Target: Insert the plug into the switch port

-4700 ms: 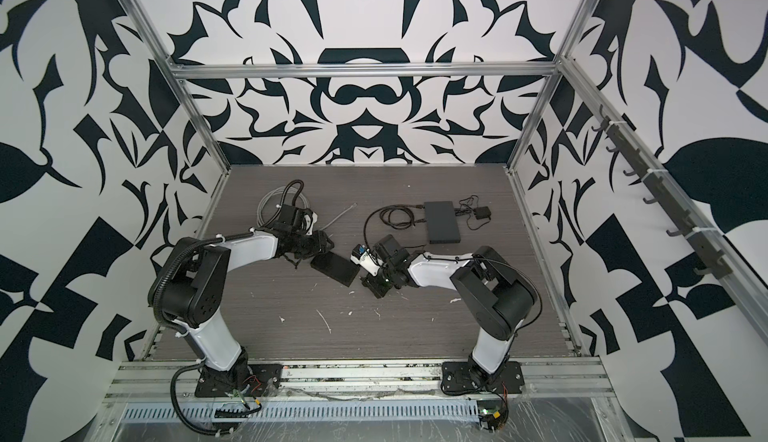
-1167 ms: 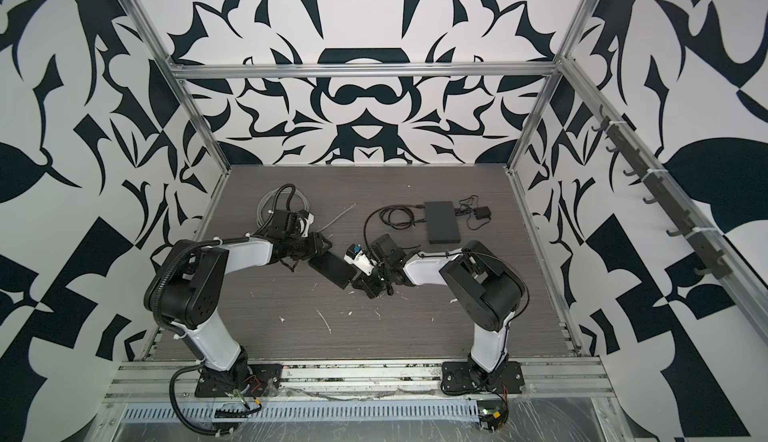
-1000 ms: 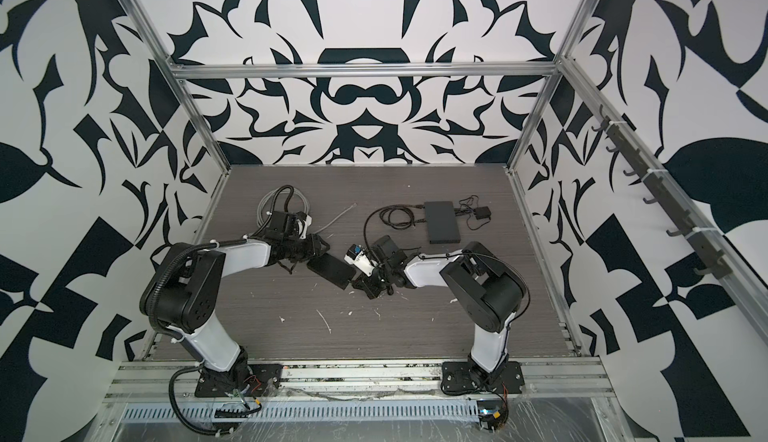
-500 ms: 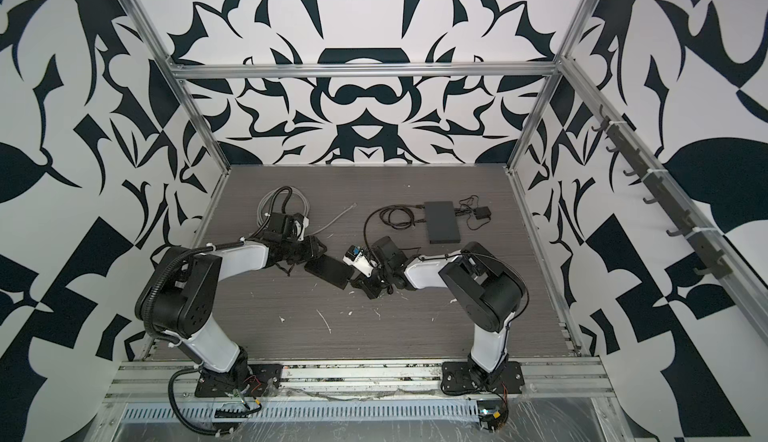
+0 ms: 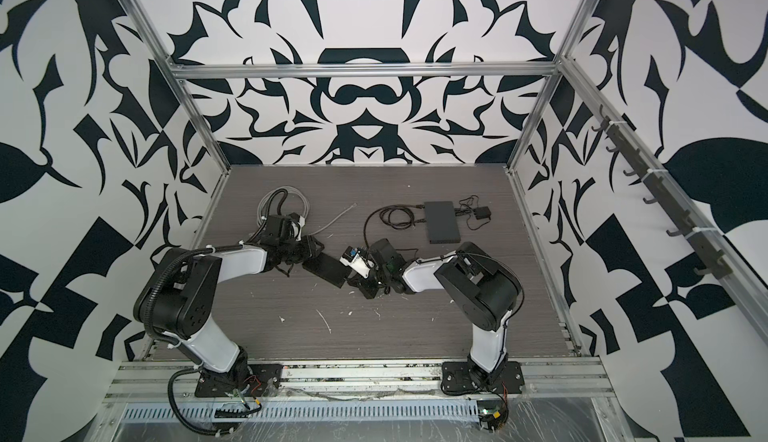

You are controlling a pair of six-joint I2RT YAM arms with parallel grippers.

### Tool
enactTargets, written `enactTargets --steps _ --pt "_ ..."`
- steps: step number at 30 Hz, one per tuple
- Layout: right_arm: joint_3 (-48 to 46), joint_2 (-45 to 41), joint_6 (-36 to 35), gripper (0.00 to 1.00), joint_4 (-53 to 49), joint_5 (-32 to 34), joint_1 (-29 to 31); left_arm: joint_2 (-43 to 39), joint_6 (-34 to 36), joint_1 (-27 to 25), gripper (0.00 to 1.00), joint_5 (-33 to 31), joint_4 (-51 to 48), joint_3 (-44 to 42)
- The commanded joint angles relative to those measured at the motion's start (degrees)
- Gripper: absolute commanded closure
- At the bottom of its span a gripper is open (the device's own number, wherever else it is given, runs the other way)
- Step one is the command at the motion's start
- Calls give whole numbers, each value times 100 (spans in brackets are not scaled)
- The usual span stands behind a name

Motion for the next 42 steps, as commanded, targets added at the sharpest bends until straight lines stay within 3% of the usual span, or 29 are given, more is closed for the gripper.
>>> enactTargets --steps 1,8,16,20,25,29,33,37,42 --pt "-35 708 -8 100 1646 1602 201 107 -479 -491 56 1752 -1242 -398" --pt "-281 1159 -26 100 2894 1637 372 245 -457 -485 56 1828 -1247 -314" --pt "-224 1176 -235 100 2806 990 372 380 -312 -493 57 1803 -1423 -50" --pt "-187 1060 -309 98 2380 1036 365 246 -251 -425 55 1277 -1787 -7" --pt "-162 701 -441 80 1240 1113 304 -249 -464 -37 50 -103 -2141 -52" --pt "-28 439 -661 67 357 1151 282 -620 -707 242 49 -658 -2041 -133" --pt "-74 164 -855 58 -87 1033 105 -877 -880 348 47 -1040 -1979 -216" --pt "-188 -263 -796 56 -239 613 -197 -1030 -979 423 46 -1229 -1897 -260" --pt "-270 -708 -717 54 -129 290 -293 -1001 -895 429 46 -1109 -1873 -97"
